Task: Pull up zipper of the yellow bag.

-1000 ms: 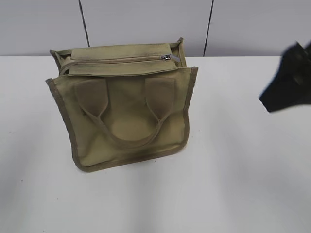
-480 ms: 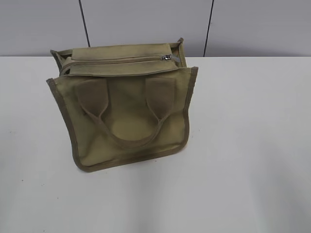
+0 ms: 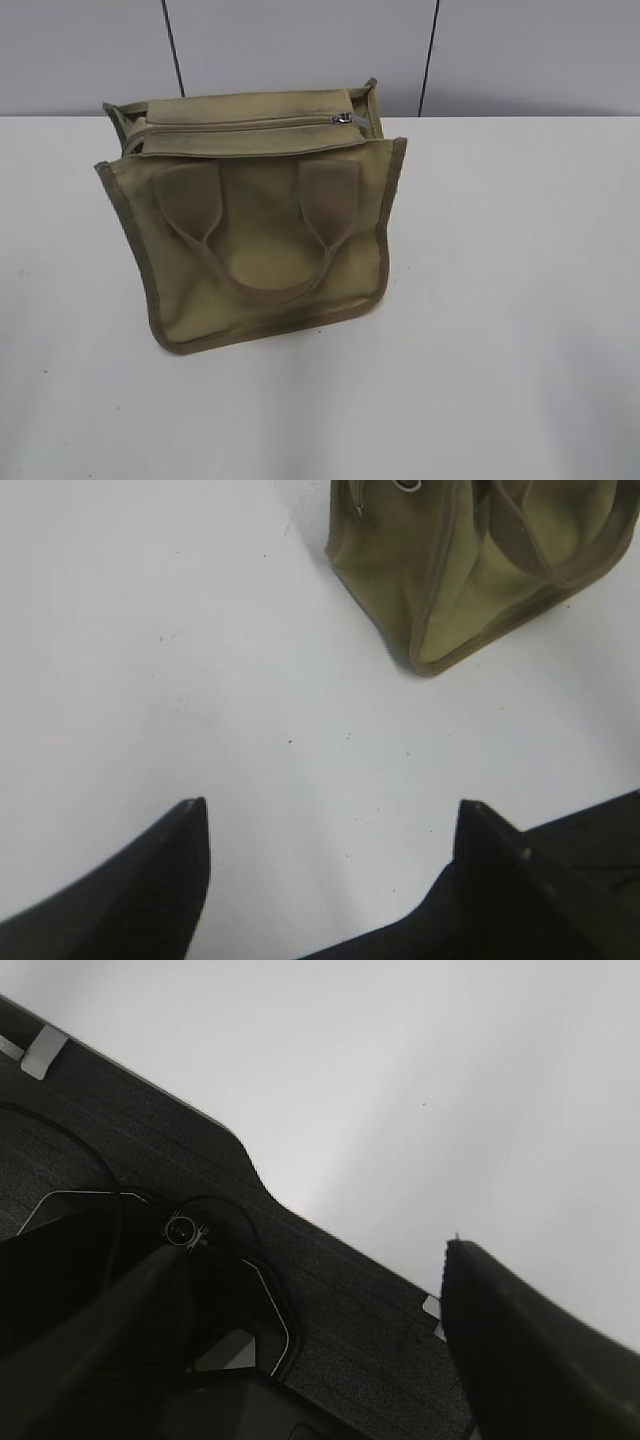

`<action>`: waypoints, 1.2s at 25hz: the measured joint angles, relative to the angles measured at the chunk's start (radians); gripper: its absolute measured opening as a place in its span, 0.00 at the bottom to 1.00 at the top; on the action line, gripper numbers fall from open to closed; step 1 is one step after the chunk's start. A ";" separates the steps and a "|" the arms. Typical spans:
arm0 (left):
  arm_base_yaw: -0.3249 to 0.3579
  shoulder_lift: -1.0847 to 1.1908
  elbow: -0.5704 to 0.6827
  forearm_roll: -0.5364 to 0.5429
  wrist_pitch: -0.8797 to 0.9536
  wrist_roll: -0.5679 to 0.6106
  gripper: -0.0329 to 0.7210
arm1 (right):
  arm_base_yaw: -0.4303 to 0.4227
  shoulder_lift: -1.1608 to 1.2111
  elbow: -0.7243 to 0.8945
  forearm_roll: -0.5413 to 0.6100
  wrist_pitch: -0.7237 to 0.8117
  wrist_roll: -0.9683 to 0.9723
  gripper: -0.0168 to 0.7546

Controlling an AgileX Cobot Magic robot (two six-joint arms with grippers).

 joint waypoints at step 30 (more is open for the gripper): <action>0.334 -0.261 0.027 -0.037 0.038 0.022 0.73 | -0.482 -0.280 0.001 0.047 -0.007 0.026 0.78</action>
